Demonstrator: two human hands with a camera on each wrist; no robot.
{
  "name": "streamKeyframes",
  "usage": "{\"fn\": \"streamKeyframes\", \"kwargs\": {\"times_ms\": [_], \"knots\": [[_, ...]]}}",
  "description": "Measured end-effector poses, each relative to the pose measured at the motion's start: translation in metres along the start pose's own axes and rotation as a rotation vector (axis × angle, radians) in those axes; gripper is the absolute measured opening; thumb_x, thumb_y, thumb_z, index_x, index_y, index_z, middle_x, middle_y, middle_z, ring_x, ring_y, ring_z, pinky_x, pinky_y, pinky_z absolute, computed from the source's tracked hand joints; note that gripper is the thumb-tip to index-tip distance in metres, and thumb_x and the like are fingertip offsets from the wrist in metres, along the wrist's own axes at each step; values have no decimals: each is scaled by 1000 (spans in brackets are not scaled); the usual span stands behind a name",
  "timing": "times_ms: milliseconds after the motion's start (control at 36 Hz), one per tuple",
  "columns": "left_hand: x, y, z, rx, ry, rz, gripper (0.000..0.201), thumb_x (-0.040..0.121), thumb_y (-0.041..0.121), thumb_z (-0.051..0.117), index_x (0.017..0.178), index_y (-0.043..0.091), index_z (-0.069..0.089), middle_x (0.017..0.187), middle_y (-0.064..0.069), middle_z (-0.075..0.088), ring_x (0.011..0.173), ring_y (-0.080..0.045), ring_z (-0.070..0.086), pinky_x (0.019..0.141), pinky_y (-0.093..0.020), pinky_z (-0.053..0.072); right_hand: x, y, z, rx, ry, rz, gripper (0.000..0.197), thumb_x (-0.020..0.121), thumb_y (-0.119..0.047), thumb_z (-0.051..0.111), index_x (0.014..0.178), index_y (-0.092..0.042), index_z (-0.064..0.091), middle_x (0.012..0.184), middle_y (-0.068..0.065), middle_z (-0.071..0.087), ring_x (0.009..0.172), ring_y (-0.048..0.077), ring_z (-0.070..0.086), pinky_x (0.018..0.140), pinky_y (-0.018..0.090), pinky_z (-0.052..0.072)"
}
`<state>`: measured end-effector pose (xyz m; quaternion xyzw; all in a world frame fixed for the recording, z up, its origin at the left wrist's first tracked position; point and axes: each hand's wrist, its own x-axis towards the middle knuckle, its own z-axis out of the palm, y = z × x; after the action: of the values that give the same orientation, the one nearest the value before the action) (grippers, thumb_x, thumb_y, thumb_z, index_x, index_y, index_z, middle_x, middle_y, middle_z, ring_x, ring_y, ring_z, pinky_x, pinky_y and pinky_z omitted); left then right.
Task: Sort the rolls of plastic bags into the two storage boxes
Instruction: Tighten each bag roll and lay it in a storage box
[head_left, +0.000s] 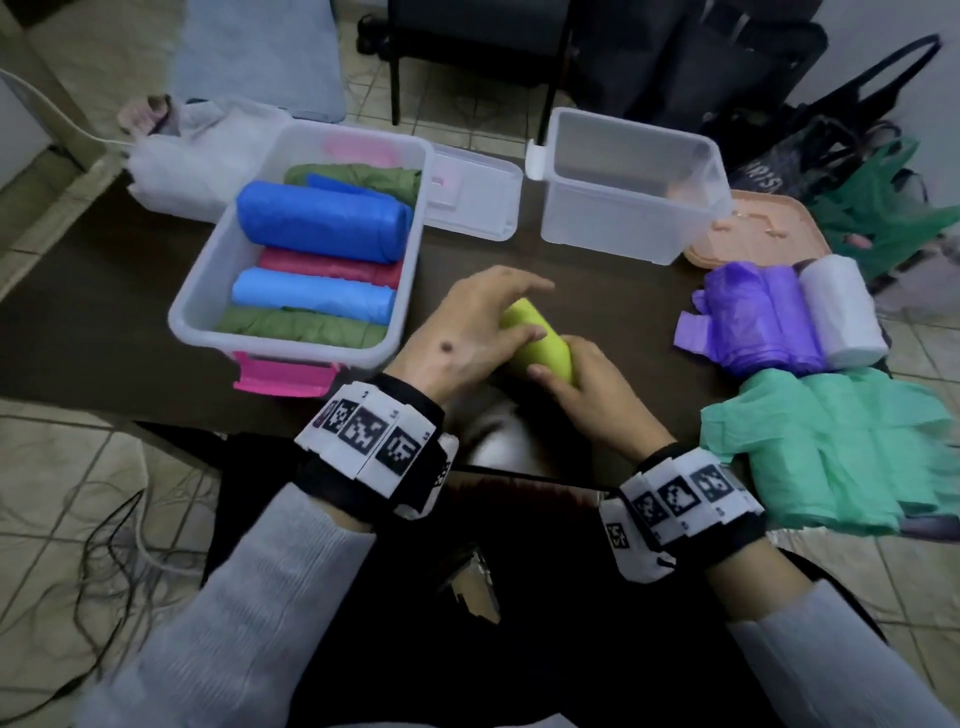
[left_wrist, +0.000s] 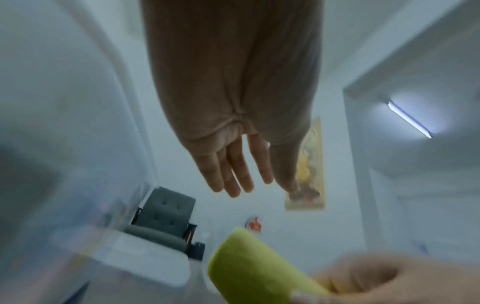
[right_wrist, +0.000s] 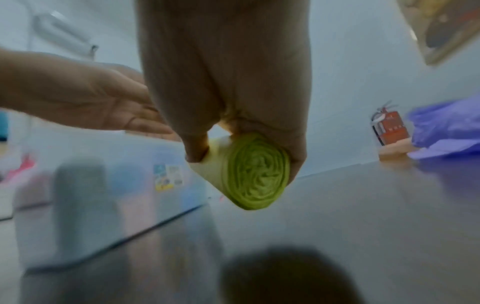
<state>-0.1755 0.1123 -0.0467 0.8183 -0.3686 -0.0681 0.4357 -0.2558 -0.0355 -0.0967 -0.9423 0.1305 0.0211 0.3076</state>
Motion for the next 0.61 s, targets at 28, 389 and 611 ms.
{"fn": "streamKeyframes", "kwargs": {"times_ms": [28,389,611], "knots": [[-3,5,-11,-36,75,16,40,82,10,70,121,11,62,122,-4,62,116,-12,53,99,-11,32,3,-5,-3,62,19,6,47,93,-34,54,129,-5,45,121,14,53,107,23,50,79,25,34],[-63,-52,-144,56,936,-420,30,90,15,48,115,16,65,103,13,60,94,-2,58,83,-7,41,42,-143,-22,222,123,-413,43,94,-33,54,127,-7,47,106,2,50,93,10,45,66,16,31],[-72,-84,-128,-219,810,-724,40,99,34,40,107,8,70,93,-7,62,88,-14,53,76,-26,38,55,-191,10,-146,-70,-523,64,89,-39,60,138,-10,32,137,12,47,122,30,46,94,38,37]]}}
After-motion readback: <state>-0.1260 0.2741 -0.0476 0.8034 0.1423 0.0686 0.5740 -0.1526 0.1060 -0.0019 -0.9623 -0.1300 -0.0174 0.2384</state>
